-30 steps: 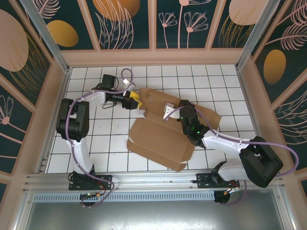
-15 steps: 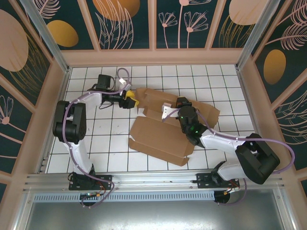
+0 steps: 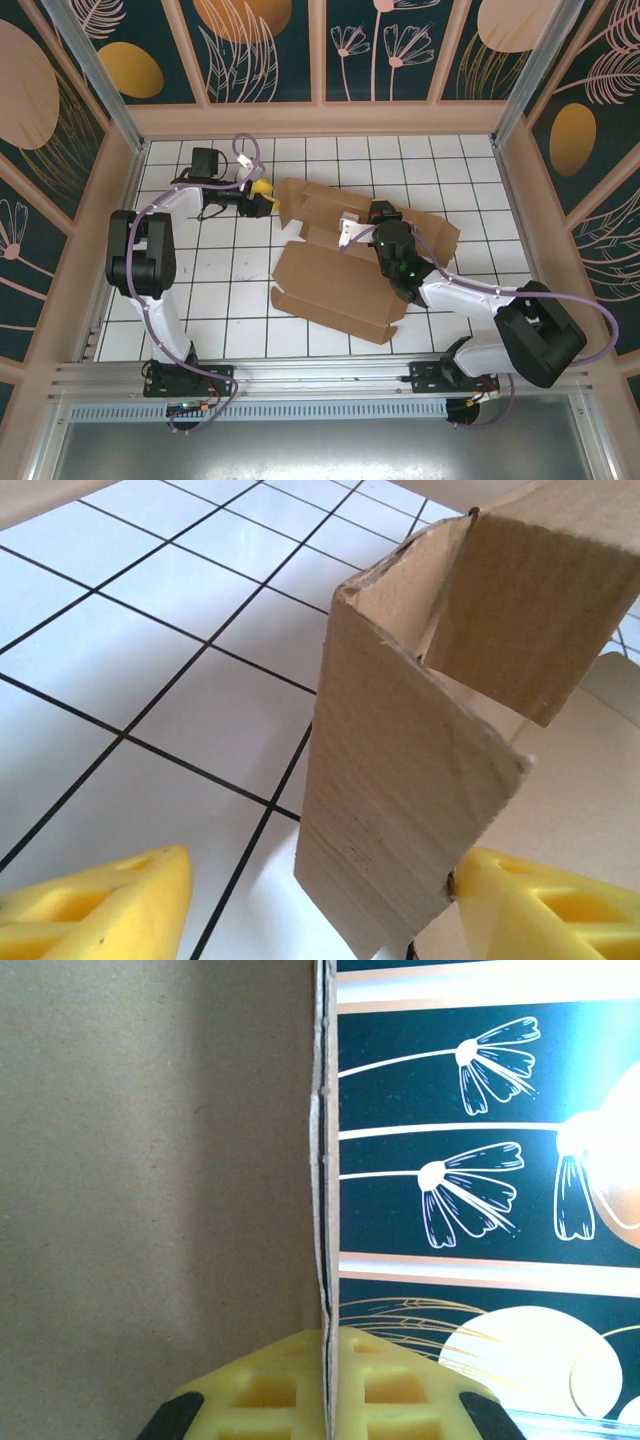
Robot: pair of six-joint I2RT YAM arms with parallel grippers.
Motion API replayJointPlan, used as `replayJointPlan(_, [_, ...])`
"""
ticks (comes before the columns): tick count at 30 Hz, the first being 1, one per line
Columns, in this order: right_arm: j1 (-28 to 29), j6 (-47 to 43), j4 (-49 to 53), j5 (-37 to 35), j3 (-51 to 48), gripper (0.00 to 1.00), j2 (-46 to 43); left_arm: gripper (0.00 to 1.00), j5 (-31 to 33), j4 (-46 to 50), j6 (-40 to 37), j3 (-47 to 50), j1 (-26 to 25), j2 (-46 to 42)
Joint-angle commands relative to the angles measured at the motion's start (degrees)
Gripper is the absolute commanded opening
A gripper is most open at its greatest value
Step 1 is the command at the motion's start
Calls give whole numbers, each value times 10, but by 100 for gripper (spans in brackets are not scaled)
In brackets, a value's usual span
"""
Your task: Fold the paper box
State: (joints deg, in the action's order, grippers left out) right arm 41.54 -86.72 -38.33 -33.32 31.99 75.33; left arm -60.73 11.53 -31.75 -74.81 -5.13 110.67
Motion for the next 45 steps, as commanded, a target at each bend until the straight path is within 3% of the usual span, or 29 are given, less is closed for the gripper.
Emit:
replayJointPlan(1, [-7, -4, -11, -5, 2, 0, -19, 76, -100, 4, -49, 25, 27, -41])
replayJointPlan(3, [-10, -3, -9, -5, 2, 0, -20, 77, -153, -16, -39, 44, 55, -59])
replayJointPlan(8, [-11, -8, -14, -7, 3, 0, -18, 76, -59, -81, 33, 64, 59, -63])
replayJointPlan(13, [-5, -7, -18, -13, 4, 0, -13, 71, -29, -66, 54, 23, 55, -20])
replayJointPlan(22, [-2, -4, -15, -15, 9, 0, -6, 70, 22, 56, -75, -101, -7, 58])
replayJointPlan(30, [-2, -1, -9, -14, 6, 0, -8, 68, -15, 218, -190, -225, -42, 137])
replayJointPlan(34, [-5, 2, -7, -14, 6, 0, -6, 68, -32, 259, -227, -226, -51, 133])
replayJointPlan(45, [-3, 6, -7, -20, 20, 0, 18, 65, -47, 255, -233, -211, -54, 128])
